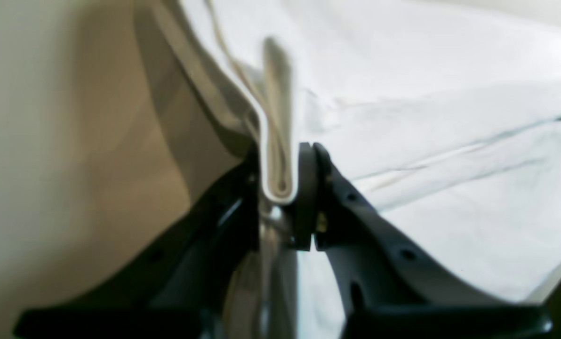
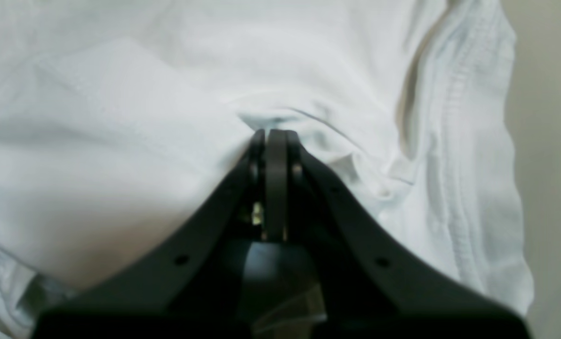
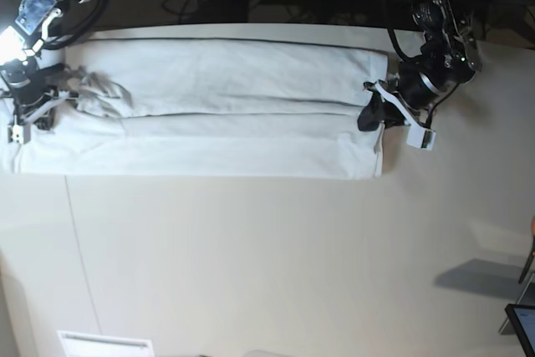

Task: Fold the T-shirt properly
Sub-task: 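Grasp the strip end with the left gripper and fold it toward the right gripper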

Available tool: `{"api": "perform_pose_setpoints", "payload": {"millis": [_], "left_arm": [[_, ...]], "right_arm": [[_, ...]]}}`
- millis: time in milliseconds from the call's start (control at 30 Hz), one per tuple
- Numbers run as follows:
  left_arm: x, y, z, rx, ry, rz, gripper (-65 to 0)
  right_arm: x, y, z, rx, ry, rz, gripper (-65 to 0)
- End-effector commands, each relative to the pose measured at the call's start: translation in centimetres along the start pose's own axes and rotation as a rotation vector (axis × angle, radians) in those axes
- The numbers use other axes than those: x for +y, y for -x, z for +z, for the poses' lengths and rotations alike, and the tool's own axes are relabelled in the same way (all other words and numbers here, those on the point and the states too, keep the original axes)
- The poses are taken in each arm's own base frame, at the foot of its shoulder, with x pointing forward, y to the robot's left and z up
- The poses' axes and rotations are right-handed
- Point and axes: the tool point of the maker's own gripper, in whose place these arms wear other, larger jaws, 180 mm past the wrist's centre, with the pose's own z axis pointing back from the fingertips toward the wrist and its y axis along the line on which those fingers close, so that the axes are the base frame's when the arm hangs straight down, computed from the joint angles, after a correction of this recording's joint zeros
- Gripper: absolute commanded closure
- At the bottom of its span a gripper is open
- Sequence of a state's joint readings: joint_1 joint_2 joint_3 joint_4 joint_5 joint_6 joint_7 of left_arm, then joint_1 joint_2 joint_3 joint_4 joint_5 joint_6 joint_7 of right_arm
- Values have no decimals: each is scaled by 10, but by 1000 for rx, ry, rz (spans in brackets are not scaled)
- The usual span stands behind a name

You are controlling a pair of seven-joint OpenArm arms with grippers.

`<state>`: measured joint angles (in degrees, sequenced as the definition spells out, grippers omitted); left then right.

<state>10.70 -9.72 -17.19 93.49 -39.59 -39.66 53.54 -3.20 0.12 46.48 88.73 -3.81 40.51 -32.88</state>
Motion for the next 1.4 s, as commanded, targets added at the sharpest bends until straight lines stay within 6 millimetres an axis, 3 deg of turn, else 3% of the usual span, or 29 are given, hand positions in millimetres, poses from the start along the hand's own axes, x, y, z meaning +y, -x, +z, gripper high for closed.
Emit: {"api": "perform_pose_setpoints", "payload": {"millis": [0, 100, 233, 800, 1000, 1167, 1367], "left_arm": [[-1, -20, 6, -52, -26, -40, 0], [-11, -38, 12, -85, -59, -95, 0], [-32, -47, 11, -101, -52, -122, 0], [-175, -70, -32, -148, 250, -118, 0], [-213, -74, -43, -160, 339, -83, 0], [-228, -59, -58, -116, 378, -28, 0], [-231, -45, -71, -71, 388, 15, 0]], "right_arm": [[-8, -12, 3, -32, 25, 12, -3], [-8, -12, 3, -30, 24, 11, -3], [-8, -12, 2, -31, 23, 10, -3], [-8, -11, 2, -29, 23, 10, -3], [-8, -11, 2, -29, 23, 10, -3], [-8, -11, 2, -29, 23, 10, -3], [-9, -11, 2, -29, 24, 11, -3]]}}
